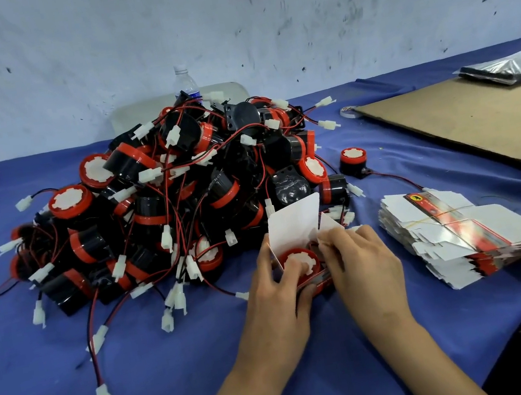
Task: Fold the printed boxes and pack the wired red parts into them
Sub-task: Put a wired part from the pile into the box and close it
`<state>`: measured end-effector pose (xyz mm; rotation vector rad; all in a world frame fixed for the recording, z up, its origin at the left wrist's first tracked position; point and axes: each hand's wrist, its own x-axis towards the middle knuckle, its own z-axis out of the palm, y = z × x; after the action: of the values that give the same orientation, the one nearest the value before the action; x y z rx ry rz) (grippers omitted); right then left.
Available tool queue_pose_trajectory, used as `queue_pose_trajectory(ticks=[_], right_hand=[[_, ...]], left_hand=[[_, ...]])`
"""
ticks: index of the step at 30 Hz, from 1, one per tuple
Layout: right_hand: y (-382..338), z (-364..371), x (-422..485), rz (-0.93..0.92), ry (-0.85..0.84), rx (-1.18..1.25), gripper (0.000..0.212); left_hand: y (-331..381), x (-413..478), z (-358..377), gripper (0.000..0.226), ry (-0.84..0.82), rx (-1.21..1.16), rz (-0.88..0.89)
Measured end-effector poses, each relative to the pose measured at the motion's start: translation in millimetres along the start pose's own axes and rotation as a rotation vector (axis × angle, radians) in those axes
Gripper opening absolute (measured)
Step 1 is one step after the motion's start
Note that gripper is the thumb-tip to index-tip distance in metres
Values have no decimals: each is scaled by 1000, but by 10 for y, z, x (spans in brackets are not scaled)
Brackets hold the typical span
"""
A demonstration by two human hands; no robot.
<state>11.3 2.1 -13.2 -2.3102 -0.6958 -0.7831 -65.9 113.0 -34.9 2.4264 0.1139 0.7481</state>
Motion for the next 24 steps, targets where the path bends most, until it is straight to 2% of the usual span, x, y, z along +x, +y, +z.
queue_pose_trajectory(ticks=[1, 3, 5, 8, 9, 10, 14, 16, 19, 24], right_hand=[[7, 1, 6, 45, -36, 9, 6], [16, 4, 8, 103, -87, 29, 8], [21, 1, 17, 57, -63, 8, 7], [4, -22, 38, -29, -65, -51, 9], [18, -20, 48, -59, -86, -59, 3], [36, -12, 46, -60, -132, -60, 8], [60, -7, 6, 20, -380, -36, 46], [97, -7, -7, -11, -374, -32, 55], [120, 27, -40, -13, -317, 57, 45], [22, 55, -121, 49, -180, 150, 30]], left_hand=[[-3, 1, -1, 27, 0, -13, 10], [1, 16, -2, 58, -17, -47, 29], [19, 28, -1, 89, -22, -72, 28], [11, 12, 15, 103, 6, -89, -6], [0, 6, 20, 101, 3, -84, -23], [-13, 1, 28, 96, -7, -67, -37], [-57, -2, 57, 82, -52, -10, -36], [-62, -6, 53, 75, -84, 22, -51], [-47, -5, 30, 63, -87, 113, -57], [-8, 12, -36, 45, 23, 96, -24]])
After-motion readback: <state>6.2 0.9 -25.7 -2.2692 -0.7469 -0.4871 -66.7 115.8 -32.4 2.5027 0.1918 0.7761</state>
